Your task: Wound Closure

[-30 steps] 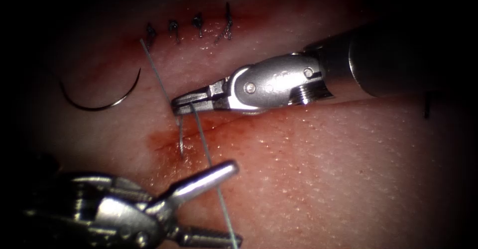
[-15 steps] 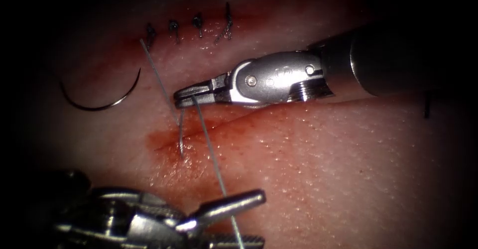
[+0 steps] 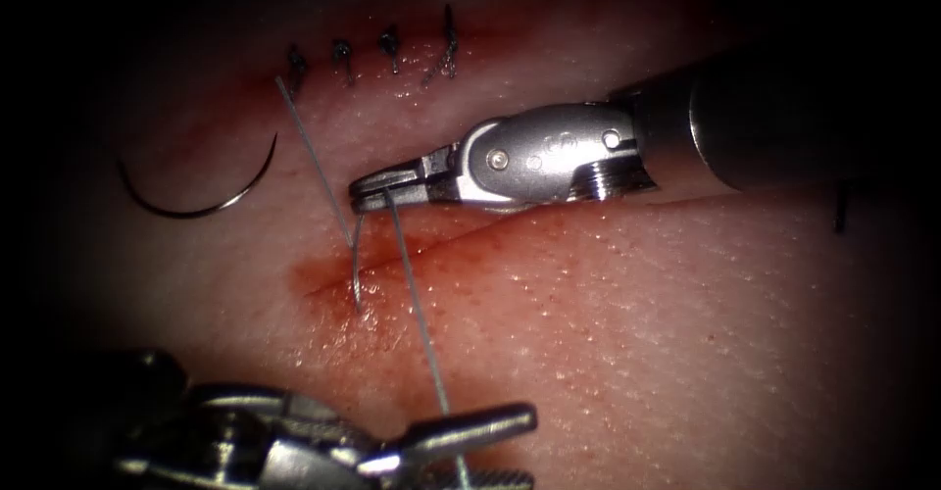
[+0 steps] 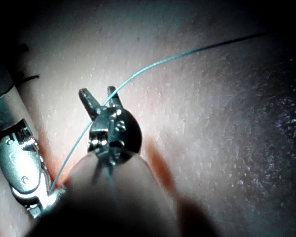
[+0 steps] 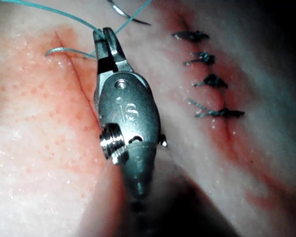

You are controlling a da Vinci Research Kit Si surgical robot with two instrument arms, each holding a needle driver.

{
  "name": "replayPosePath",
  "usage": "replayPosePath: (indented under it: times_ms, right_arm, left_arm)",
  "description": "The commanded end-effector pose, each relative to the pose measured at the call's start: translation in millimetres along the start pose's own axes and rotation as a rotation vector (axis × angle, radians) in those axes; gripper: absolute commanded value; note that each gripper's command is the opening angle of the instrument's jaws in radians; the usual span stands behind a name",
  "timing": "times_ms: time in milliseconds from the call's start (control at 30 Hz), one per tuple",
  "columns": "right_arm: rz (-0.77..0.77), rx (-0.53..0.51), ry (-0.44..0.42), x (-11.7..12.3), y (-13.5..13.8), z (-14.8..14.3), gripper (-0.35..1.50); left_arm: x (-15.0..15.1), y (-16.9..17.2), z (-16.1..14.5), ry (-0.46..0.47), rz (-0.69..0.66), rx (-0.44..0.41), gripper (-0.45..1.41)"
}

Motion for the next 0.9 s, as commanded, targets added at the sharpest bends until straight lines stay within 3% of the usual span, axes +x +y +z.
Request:
replayPosePath:
  times_ms: [33,167,300,500,633,733,900]
  right_arm:
    - [0.001,-0.002,0.002,-0.4,0.0,0.8,-0.35]
    - [0.001,-0.002,-0.001,-0.4,0.0,0.8,-0.35]
    - [0.001,-0.002,-0.001,-0.4,0.0,0.8,-0.35]
    - [0.001,-0.002,-0.001,-0.4,0.0,0.8,-0.35]
    - [0.001,-0.002,-0.001,-0.4,0.0,0.7,-0.35]
    - [0.007,-0.002,-0.001,-0.4,0.1,0.7,-0.35]
    - [0.013,-0.004,-0.001,-0.4,0.0,0.6,-0.35]
  left_arm:
    - [-0.2,0.6,0.6,0.002,-0.002,-0.002,0.44]
    - [-0.2,0.4,0.2,0.008,-0.002,-0.009,0.67]
    - [-0.4,-0.1,-0.6,-0.002,-0.005,0.000,0.71]
    - [-0.3,0.0,-0.9,-0.006,-0.005,0.004,0.46]
    - [0.0,0.1,-0.8,-0.008,0.006,0.005,0.17]
    - [0.0,0.3,-0.9,-0.008,0.025,0.004,-0.45]
    - [-0.3,0.4,-2.5,-0.007,0.040,0.003,-0.45]
